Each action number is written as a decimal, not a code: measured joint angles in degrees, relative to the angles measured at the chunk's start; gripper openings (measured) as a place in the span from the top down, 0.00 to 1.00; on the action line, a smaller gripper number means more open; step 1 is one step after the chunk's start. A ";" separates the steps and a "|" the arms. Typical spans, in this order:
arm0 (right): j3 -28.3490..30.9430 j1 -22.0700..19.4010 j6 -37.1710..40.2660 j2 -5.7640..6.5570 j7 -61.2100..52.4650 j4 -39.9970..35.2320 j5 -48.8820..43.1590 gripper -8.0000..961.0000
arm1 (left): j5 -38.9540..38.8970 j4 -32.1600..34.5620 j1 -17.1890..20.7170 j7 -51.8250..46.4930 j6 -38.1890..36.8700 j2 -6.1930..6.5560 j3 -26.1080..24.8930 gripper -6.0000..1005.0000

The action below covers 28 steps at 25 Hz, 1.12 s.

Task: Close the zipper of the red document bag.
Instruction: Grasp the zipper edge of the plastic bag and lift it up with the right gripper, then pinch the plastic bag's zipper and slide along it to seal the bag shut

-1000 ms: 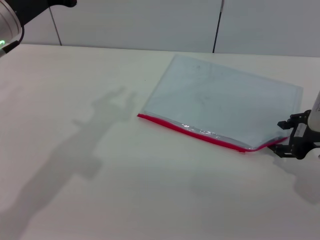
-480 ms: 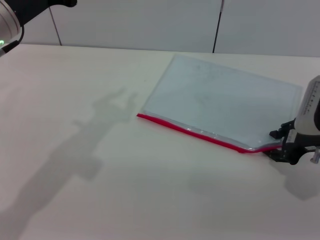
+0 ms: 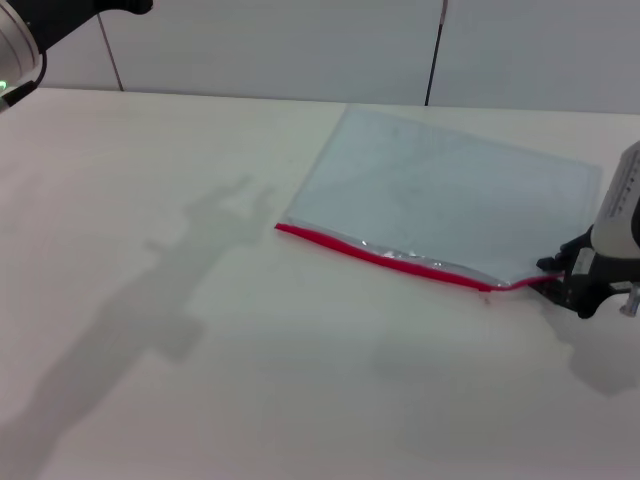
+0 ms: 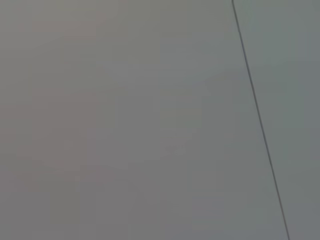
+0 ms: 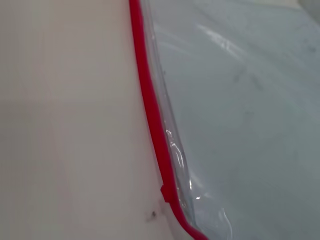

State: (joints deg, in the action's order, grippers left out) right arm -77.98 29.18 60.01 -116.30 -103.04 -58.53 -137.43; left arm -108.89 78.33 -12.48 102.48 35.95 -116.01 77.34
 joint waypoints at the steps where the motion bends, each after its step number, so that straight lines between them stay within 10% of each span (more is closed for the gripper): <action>1: 0.01 -0.06 -0.02 0.00 -0.51 -0.34 0.02 0.74 | 0.00 0.09 0.02 0.00 0.00 0.00 0.00 0.63; 12: -0.56 -4.96 -0.04 -0.13 -4.90 -11.32 0.44 0.81 | 2.54 1.50 -0.05 -3.25 0.13 0.31 0.31 0.62; 28: -1.76 -12.01 0.87 -0.30 -5.26 -25.51 6.91 0.97 | 30.76 4.30 -8.88 -24.04 15.91 2.62 -0.54 0.60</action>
State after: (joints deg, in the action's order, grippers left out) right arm -79.74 17.17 60.88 -116.60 -108.30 -84.04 -130.52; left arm -78.13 82.63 -21.36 78.44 51.86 -113.39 76.79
